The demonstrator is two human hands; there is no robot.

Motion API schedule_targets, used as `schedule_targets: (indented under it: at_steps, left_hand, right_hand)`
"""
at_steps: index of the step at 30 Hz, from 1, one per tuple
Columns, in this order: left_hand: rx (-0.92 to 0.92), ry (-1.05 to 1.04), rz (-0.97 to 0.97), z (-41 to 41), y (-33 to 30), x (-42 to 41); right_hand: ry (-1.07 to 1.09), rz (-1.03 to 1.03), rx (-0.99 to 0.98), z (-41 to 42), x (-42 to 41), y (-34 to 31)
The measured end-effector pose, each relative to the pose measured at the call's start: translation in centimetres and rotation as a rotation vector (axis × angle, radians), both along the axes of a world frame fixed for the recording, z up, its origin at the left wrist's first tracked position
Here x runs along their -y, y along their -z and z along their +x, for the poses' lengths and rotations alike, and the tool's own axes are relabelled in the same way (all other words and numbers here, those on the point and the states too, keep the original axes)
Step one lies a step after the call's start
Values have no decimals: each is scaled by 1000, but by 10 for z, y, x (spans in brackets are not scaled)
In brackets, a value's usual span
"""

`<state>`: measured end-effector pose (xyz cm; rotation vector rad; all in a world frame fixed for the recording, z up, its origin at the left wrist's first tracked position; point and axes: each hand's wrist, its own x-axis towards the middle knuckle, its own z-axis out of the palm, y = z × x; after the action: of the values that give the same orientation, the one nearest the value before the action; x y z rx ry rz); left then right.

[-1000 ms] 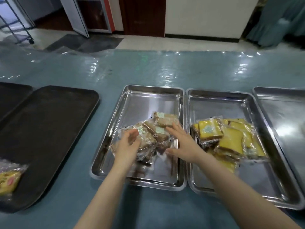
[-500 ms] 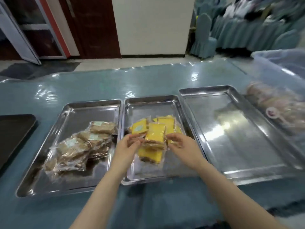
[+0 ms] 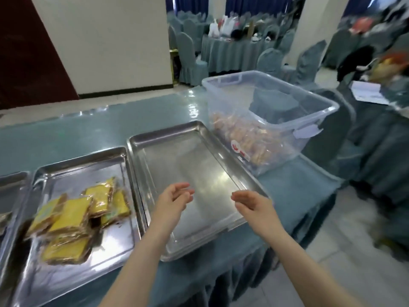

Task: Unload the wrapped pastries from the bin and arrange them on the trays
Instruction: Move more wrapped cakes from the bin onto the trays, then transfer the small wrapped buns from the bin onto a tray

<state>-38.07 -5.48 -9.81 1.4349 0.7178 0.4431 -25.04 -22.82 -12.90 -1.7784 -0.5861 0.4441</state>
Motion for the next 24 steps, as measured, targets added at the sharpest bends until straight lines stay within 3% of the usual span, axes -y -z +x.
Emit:
schedule_targets:
  at_steps: [6, 18, 24]
  left_hand:
    - [12, 90, 22, 78, -3, 9]
    - [221, 96, 130, 260, -60, -39]
    - [218, -6, 366, 324, -71, -49]
  right_hand:
    - [127, 27, 25, 66, 20, -15]
    - [241, 28, 449, 228, -20, -112]
    - [-7, -125, 627, 348, -45, -136]
